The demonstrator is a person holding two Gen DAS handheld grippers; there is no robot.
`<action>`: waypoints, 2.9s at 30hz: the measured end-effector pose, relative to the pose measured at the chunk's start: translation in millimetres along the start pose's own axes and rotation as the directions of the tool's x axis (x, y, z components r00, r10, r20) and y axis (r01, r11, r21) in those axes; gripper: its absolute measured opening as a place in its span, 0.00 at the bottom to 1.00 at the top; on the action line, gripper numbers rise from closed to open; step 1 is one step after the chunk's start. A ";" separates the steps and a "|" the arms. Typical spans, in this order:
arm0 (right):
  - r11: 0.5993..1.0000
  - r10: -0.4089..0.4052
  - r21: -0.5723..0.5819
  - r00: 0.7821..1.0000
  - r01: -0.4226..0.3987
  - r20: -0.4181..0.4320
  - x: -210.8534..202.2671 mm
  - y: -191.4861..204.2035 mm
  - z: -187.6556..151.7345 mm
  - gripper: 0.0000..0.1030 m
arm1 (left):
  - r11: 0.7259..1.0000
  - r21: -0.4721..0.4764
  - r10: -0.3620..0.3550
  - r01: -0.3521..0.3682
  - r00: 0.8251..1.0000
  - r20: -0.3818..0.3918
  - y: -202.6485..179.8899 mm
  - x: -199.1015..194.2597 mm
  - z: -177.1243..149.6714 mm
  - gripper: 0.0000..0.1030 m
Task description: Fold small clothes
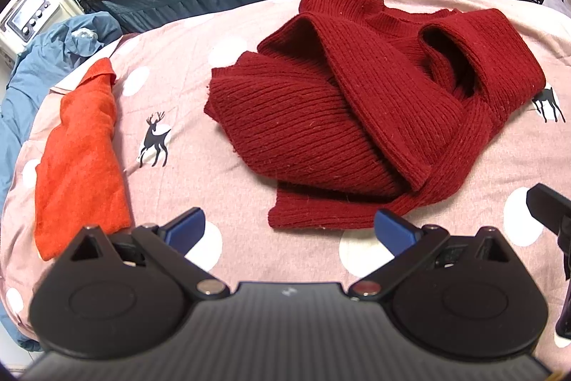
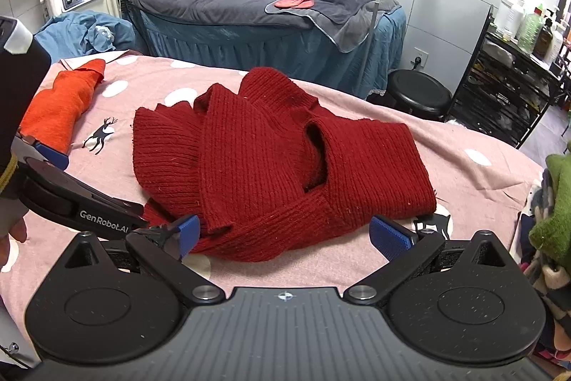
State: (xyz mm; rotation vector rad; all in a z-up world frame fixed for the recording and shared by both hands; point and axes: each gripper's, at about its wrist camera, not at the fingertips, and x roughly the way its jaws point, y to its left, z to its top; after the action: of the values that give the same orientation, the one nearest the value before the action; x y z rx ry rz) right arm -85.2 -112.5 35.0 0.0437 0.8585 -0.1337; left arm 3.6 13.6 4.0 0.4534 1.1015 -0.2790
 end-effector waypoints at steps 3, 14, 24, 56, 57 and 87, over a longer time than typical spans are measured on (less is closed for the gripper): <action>1.000 0.005 0.001 1.000 -0.005 0.009 -0.8 0.0 1.2 1.00 | 1.000 -0.002 0.001 -0.001 1.000 -0.004 -0.2 0.8 0.0 1.00; 1.000 0.010 -0.003 1.000 -0.010 0.016 -0.6 0.8 2.8 1.00 | 1.000 0.005 -0.004 0.004 1.000 -0.014 -5.3 3.2 0.3 1.00; 1.000 0.014 -0.004 1.000 -0.014 0.018 -1.7 -0.1 2.7 1.00 | 1.000 0.003 -0.016 0.016 1.000 -0.018 -6.7 2.3 -0.5 1.00; 1.000 0.012 -0.016 1.000 -0.011 0.018 -0.2 6.3 3.7 1.00 | 0.998 -0.022 -0.052 0.052 0.999 -0.009 -2.0 1.6 -1.9 1.00; 1.000 0.012 -0.016 1.000 -0.012 0.019 -0.2 6.3 3.6 1.00 | 0.999 -0.019 -0.050 0.050 0.999 -0.014 -2.9 2.2 -1.2 1.00; 1.000 0.011 -0.001 1.000 -0.011 0.017 2.7 3.0 7.1 1.00 | 0.996 -0.020 -0.091 0.092 0.994 0.053 -3.1 0.0 -2.8 1.00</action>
State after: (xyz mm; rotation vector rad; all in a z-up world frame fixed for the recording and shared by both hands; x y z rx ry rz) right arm -77.7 -110.5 37.6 0.0467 0.8416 -0.1235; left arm 0.0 12.2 2.3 0.3745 1.0749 -0.3570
